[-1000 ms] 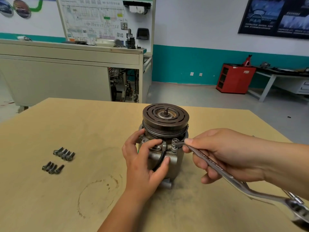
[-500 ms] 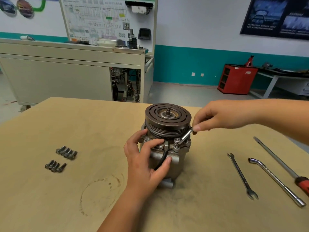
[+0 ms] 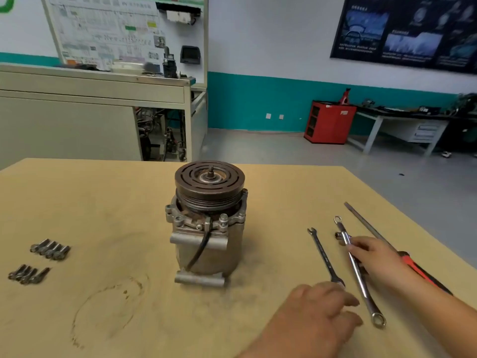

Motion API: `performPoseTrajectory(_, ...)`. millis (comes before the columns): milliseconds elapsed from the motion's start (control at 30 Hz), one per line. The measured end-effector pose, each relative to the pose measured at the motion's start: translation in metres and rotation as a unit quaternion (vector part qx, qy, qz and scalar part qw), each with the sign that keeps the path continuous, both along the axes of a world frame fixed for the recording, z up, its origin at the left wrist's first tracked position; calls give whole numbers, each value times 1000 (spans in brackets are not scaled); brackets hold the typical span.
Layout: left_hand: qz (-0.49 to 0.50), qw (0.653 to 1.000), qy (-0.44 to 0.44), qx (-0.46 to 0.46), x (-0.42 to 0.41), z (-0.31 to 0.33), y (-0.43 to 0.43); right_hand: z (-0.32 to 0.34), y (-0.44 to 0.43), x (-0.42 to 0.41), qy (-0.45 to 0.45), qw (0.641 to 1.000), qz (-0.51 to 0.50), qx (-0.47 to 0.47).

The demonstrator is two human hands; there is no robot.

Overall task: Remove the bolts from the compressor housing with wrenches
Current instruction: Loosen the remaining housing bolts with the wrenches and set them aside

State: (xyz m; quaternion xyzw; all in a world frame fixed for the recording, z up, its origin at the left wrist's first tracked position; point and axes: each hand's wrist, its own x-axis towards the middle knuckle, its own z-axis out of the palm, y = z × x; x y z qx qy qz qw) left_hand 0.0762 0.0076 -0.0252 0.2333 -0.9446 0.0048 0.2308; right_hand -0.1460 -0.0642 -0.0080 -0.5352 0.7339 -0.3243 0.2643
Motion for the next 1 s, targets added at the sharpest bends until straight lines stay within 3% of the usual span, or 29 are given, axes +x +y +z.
performPoseTrajectory(33, 25, 995, -82, 60, -11, -2, 1, -10, -2, -3, 20, 1000, -10, -13)
performPoseTrajectory(100, 33, 979, -156, 128, -27, 4, 3, -23, -5, -5, 73, 997, -6, -26)
performPoseTrajectory(167, -45, 994, -67, 67, -56, -19, -3, -29, -9, -6, 127, 992, 15, -24)
performPoseTrajectory(267, -55, 979, -73, 183, -73, -20, -7, -35, -13, -9, 203, 978, 34, -18)
performPoseTrajectory(333, -25, 972, 24, 234, -65, -10, 1, -35, -12, -6, 216, 975, 33, -24)
performPoseTrajectory(367, -1, 976, 76, 203, -52, -3, 0, -31, -10, -1, 217, 975, 30, -34)
performPoseTrajectory(433, 106, 983, 140, 60, -17, 12, 2, -15, -5, 21, 182, 976, 47, -112)
performPoseTrajectory(533, 129, 919, 369, 51, 40, 25, 3, 23, 9, 84, 45, 962, 141, -228)
performPoseTrajectory(600, 178, 883, 432, 49, 65, 33, 1, 42, 17, 127, -51, 951, 200, -232)
performPoseTrajectory(667, 208, 864, 453, 63, 82, 40, -1, 53, 21, 161, -100, 940, 231, -228)
performPoseTrajectory(733, 220, 868, 439, 70, 87, 40, -6, 56, 17, 182, -113, 940, 228, -228)
performPoseTrajectory(833, 240, 881, 400, 76, 88, 32, -12, 56, 9, 197, -75, 947, 210, -232)
performPoseTrajectory(1000, 236, 879, 408, 79, 88, 40, -12, 62, 3, 202, -7, 944, 186, -272)
